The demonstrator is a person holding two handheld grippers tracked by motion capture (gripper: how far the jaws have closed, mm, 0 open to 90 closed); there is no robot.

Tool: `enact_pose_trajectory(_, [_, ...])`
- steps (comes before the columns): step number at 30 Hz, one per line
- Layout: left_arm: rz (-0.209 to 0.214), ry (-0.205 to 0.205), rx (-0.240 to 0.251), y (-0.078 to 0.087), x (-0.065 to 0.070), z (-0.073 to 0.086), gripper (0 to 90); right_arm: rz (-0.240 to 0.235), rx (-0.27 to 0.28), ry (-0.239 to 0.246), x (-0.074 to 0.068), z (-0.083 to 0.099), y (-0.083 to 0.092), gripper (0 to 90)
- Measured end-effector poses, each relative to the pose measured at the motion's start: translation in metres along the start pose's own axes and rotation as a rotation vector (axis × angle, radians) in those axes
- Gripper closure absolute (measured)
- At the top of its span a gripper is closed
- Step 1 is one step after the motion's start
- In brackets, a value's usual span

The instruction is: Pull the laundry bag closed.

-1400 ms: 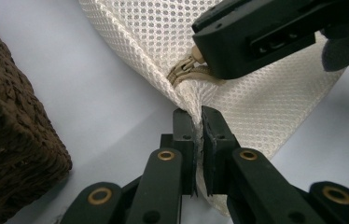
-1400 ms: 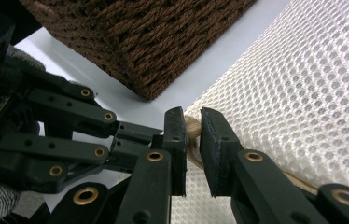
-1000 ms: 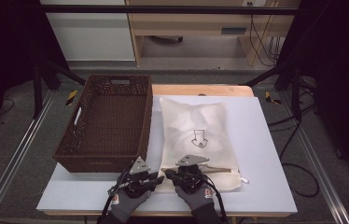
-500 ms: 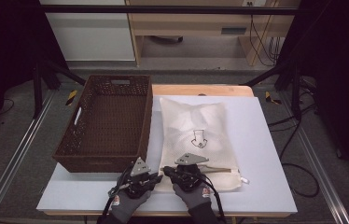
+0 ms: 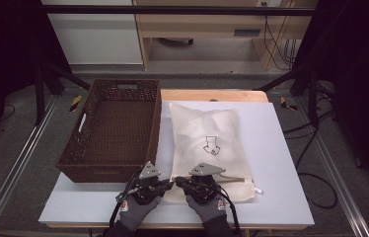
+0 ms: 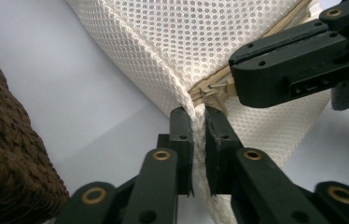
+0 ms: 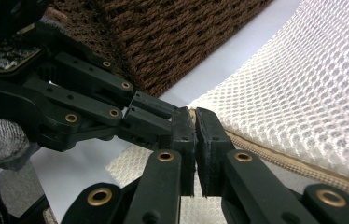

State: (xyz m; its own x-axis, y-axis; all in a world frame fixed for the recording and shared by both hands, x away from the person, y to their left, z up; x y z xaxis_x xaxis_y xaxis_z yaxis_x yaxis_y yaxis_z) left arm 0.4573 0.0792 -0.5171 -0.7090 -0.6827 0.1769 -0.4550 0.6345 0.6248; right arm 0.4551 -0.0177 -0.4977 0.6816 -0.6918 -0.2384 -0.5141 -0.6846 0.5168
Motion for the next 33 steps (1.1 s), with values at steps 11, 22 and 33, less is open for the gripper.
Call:
enact_pose_trajectory(11, [-0.030, -0.005, 0.027, 0.0047, 0.0003, -0.0020, 82.4, 0.013, 0.030, 0.005, -0.0040, -0.0007, -0.0075, 87.2])
enact_pose_trajectory(22, [-0.017, -0.012, 0.042, 0.0042, -0.0011, -0.0048, 83.8, -0.001, 0.048, -0.022, -0.0021, -0.0006, -0.0054, 87.0])
enact_pose_trajectory(33, [-0.058, -0.018, 0.054, 0.0076, -0.0012, -0.0037, 84.5, 0.004, 0.059, -0.055, -0.0020, 0.0024, -0.0051, 87.2])
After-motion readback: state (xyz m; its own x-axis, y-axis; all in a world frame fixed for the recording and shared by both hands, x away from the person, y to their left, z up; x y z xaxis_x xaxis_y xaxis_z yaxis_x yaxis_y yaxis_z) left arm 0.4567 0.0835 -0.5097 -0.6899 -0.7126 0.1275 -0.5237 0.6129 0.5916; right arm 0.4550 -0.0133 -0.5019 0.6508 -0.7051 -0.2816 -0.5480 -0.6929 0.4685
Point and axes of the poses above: each handheld gripper's, and its own axes: y roughly backward along the jaws, z roughly out of its underside, x roughly to its right, the point moved 8 cm from there along -y, roughly forward along the jaws, and after that the axes turned 1 degree about x, right-handed, at the moved point
